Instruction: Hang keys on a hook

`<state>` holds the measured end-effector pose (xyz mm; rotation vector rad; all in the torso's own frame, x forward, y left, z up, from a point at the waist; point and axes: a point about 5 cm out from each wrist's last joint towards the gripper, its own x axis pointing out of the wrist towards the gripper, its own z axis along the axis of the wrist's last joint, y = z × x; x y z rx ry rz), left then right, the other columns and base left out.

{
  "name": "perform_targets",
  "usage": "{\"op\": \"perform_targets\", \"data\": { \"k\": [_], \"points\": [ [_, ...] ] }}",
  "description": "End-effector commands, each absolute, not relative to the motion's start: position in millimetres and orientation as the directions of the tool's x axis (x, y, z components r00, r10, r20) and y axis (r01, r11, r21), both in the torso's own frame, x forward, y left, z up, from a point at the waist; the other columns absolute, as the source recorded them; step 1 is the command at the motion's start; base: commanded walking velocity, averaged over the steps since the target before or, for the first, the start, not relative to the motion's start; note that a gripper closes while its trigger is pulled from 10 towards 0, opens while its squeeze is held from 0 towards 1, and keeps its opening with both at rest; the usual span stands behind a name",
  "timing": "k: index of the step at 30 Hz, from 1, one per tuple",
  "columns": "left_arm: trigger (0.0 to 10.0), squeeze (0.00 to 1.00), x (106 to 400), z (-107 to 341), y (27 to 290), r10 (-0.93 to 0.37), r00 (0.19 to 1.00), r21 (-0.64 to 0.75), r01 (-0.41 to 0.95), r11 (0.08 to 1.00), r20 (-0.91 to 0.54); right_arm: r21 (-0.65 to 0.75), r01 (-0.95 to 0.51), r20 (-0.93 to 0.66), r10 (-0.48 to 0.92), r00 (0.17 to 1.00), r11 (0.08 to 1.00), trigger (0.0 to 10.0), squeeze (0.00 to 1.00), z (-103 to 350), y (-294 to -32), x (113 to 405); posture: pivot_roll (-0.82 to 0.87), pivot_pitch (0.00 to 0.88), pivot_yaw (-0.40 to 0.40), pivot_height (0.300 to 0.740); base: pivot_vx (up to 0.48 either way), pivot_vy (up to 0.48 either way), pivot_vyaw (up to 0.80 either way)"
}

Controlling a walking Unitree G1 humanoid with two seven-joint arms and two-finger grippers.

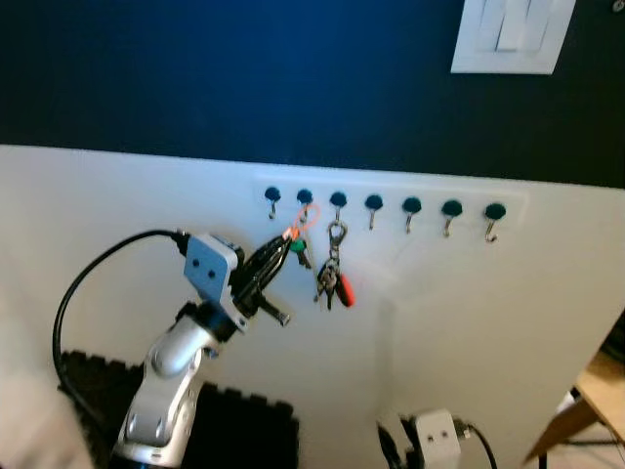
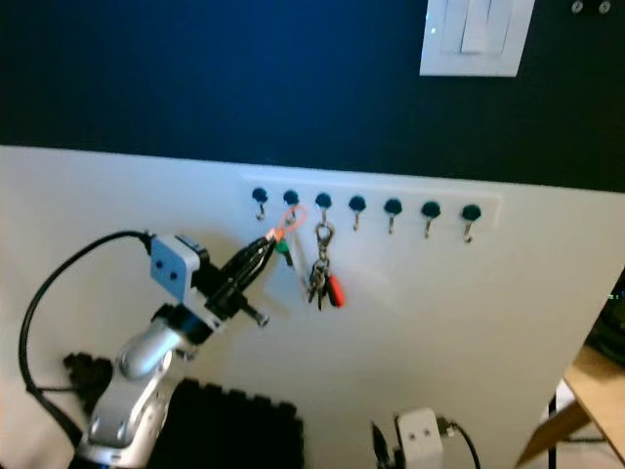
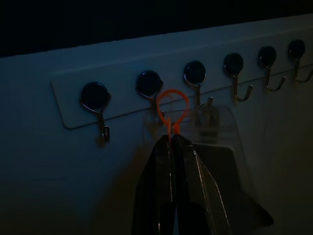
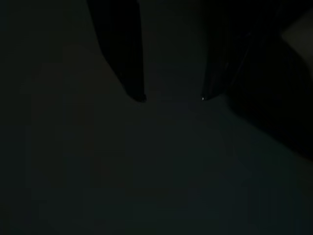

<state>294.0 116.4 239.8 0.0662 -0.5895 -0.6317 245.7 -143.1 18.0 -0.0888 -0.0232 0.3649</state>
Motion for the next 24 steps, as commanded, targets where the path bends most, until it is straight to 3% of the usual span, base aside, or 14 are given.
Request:
{"op": "perform_targets", "data": {
  "k": [1, 10, 14, 24],
  "points": [
    [10.0, 0.0, 295, 234, 116, -0.57, 0.662, 0.221, 0.538, 0.813, 0.486, -0.114, -0.396, 0.05, 0.403, 0.914, 0.911, 10.0, 0.0, 24, -135, 245, 0.05, 0.008, 0.015, 0.74, 0.0, 0.0, 0.0],
    [10.0, 0.0, 295, 234, 117, -0.557, 0.672, 0.214, 0.527, 0.822, 0.488, -0.2, -0.415, 0.367, 0.46, 0.808, 0.888, 10.0, 0.0, 83, -118, 245, 0.06, 0.008, 0.016, 0.74, 0.0, 0.0, 0.0],
    [10.0, 0.0, 296, 234, 117, -0.557, 0.672, 0.213, 0.527, 0.822, 0.487, -0.167, -0.424, 0.484, 0.449, 0.751, 0.89, 10.0, 0.0, 114, -111, 249, 0.05, 0.009, 0.018, 0.74, 0.0, 0.0, 0.0],
    [10.0, 0.0, 298, 233, 114, -0.559, 0.672, 0.21, 0.531, 0.821, 0.486, -0.118, -0.474, 0.523, 0.461, 0.717, 0.872, 10.0, 0.0, 133, -98, 252, 0.05, 0.008, 0.018, 0.74, 0.0, 0.0, 0.0]
  ]
}}
